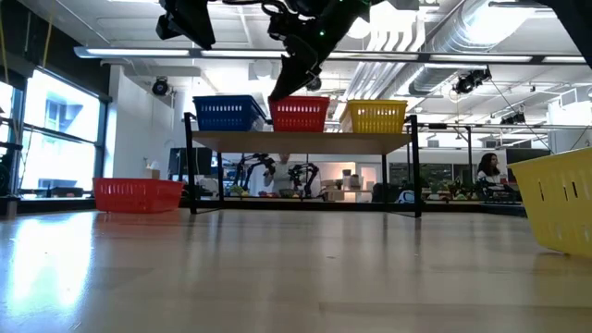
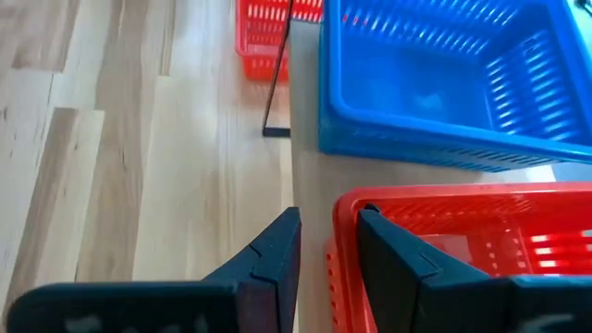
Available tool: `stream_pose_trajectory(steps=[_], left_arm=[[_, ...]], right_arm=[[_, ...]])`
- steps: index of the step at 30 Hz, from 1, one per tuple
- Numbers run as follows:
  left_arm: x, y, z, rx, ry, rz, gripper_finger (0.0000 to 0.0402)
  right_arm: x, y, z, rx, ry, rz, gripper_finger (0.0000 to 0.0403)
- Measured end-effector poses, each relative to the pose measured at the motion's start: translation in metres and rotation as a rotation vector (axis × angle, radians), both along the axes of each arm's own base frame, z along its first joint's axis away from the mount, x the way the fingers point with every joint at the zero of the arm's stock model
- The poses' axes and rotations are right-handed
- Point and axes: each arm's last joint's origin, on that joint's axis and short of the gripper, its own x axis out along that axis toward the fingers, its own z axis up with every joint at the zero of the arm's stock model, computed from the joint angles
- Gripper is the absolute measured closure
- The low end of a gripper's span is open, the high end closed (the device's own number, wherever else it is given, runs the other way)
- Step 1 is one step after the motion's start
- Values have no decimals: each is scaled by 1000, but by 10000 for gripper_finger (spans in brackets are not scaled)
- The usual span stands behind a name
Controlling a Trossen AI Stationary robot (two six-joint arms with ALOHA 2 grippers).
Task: Stack baskets on shelf by color
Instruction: Stack the bottom red basket into the other red basket on the shelf, then stack the yellow basket into the other yellow baskets on the shelf
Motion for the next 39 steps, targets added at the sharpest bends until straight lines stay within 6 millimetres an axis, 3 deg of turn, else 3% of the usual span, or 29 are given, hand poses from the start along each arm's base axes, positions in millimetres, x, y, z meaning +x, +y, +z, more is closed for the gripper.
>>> stream_pose_trajectory(steps=[7,16,25,39], left_arm=[[0,0,0,0,0,0,324],[0,0,0,6,7,-12,324],[2,-5,-1,23,24,-65,324],[-1,-5,-2,47,77,-73,324]], right_arm=[[-3,0,1,-22,38,-34,309],[-17,8,35,88,96,-187,309],[-29,53,35,180,278,-215,309],[-53,127,27,105,536,-301,309]])
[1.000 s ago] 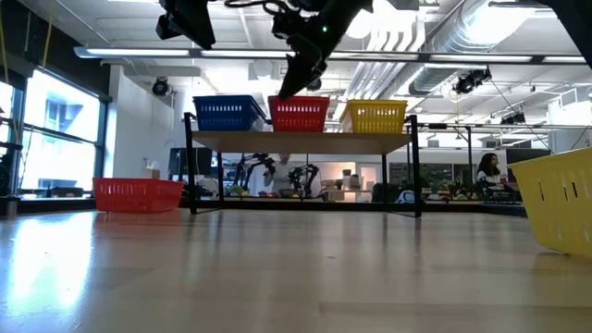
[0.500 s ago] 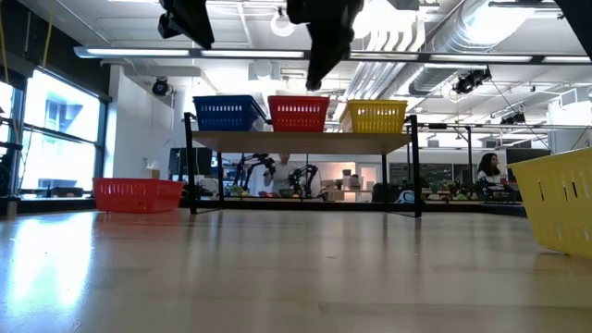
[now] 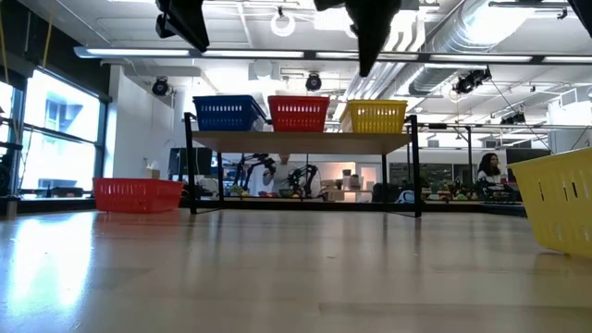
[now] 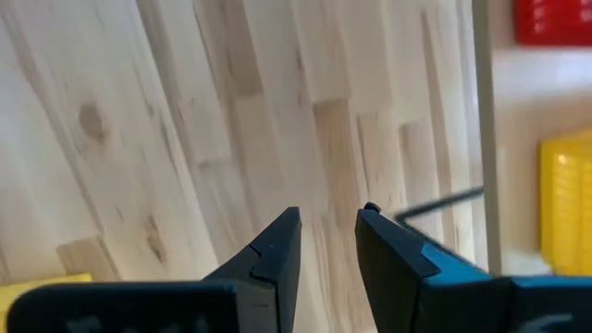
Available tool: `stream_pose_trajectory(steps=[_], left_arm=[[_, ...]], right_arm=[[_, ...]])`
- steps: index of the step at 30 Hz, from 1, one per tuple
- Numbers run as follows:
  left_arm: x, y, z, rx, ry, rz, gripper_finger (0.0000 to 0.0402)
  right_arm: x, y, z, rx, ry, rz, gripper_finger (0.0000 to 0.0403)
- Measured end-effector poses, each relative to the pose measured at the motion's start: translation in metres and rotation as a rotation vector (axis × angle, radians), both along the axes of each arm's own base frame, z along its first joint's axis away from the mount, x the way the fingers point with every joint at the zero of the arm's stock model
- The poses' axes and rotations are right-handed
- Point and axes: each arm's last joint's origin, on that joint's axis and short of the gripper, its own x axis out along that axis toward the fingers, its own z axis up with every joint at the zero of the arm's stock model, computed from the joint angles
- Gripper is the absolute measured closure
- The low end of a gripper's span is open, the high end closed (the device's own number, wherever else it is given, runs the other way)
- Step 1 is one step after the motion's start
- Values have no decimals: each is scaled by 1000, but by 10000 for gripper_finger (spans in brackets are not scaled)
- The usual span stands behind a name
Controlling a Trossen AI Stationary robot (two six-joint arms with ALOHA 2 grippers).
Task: Stack baskets on shelf by color
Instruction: Stack the yellow basket into the other yellow baskets on the shelf
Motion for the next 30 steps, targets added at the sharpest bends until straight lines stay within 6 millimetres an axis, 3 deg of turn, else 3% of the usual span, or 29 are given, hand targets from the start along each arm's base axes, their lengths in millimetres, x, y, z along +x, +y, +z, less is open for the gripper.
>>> stream_pose_trajectory(steps=[8,20,30], left_arm=[[-1,0,-1,-1,15,4,324],[2,-9,-2,-39,12,-11,324],[8,-25,-2,-122,-25,50,324]], right_arm=[[-13,35,-4,3,33,-23,309],[-76,94,-17,190,-55,-184,309],[-103,157,-28,377,-127,-132,309]])
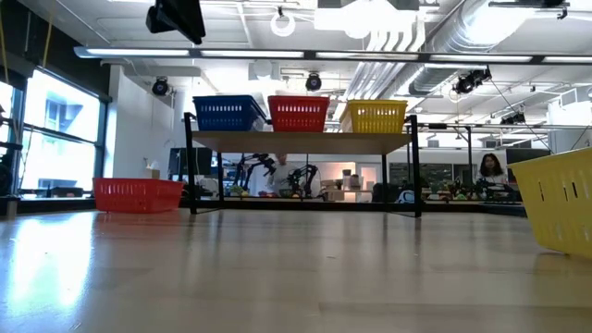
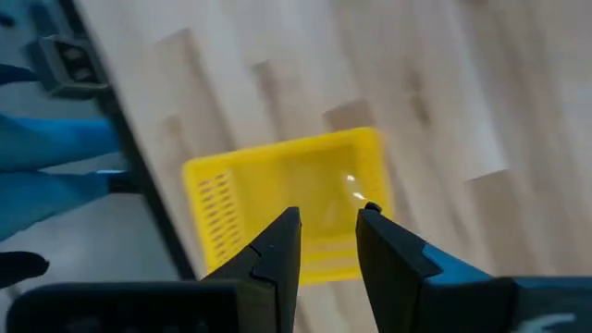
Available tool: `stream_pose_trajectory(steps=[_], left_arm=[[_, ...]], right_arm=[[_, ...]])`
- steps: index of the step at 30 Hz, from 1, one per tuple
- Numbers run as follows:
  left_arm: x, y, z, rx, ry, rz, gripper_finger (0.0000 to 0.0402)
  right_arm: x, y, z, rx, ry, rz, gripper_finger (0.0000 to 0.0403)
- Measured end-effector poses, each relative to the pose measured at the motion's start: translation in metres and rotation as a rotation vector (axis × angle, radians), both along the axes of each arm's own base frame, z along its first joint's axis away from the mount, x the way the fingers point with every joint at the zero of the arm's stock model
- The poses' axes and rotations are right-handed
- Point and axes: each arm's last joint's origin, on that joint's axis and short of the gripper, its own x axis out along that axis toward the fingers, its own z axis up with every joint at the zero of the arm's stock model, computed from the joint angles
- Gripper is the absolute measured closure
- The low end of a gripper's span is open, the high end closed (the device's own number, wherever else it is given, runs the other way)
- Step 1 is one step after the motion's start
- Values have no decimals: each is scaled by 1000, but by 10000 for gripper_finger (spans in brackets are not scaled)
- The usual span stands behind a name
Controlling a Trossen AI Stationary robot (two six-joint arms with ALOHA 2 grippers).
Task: Stack baskets on shelf by color
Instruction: Stack the yellow basket into the other yellow baskets on the shelf
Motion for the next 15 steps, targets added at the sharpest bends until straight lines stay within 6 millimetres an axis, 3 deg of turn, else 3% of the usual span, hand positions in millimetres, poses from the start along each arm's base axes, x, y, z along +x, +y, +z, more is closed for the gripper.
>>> stream_pose_trajectory(steps=[6,15], left_arm=[[5,-17,0,-68,-20,8,324],[11,-52,-2,-160,-14,-67,324]], right_arm=[[-16,34,-2,46,-57,55,306],[-31,67,-13,41,-70,92,274]])
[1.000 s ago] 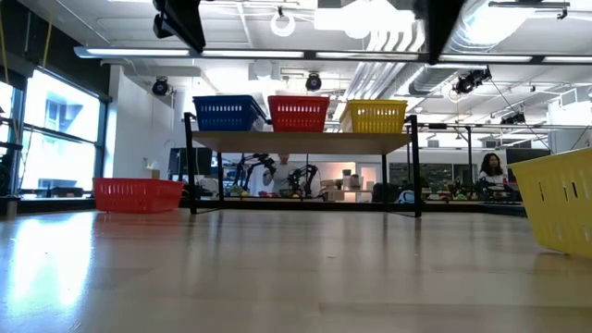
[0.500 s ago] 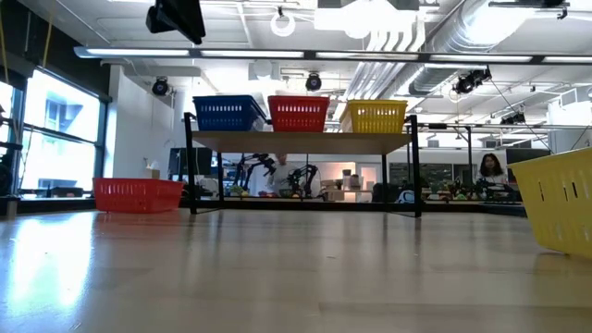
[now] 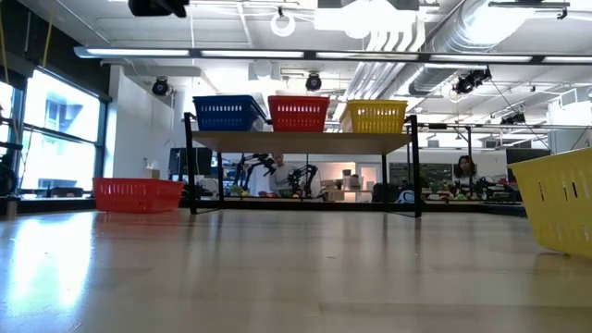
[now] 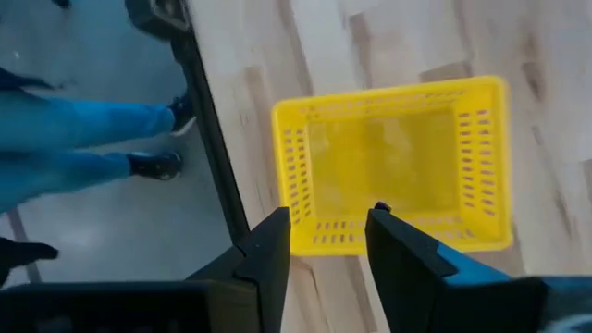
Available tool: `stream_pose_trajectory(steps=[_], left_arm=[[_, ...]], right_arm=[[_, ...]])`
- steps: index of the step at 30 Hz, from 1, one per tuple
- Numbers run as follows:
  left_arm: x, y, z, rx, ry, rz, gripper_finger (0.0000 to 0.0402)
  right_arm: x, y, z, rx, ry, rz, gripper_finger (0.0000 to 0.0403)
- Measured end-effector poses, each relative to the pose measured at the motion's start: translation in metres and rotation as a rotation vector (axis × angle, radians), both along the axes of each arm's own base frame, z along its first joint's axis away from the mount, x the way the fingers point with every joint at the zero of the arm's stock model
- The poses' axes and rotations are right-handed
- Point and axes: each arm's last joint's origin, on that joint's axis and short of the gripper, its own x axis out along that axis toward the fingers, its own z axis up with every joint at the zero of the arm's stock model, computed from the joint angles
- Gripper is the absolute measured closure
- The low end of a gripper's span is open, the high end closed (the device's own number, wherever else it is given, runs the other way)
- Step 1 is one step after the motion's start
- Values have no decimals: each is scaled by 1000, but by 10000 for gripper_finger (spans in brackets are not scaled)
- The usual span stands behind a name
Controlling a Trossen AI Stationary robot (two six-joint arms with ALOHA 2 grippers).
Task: Stack baskets on shelf by color
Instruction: Stack the yellow basket into the other yellow baskets on the shelf
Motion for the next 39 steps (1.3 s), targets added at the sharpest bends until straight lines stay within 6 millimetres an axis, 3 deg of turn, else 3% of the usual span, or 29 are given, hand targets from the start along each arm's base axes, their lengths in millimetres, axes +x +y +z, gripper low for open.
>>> stream_pose_trajectory(steps=[11,28,31,35,39], left_arm=[[1,-46,0,-11,4,-161,324],[-4,-53,-3,59,56,-130,324],[-5,-53,-3,73,65,-153,324],[-6,-52,-3,104,82,-173,324],[-6,-50,-3,174,81,-157,324]], right_arm=[[19,36,-53,-42,58,164,273],[37,47,-111,-73,213,181,279],[40,44,-116,-79,236,167,309],[46,35,-110,-73,233,158,383],[50,17,-95,-118,213,136,389]])
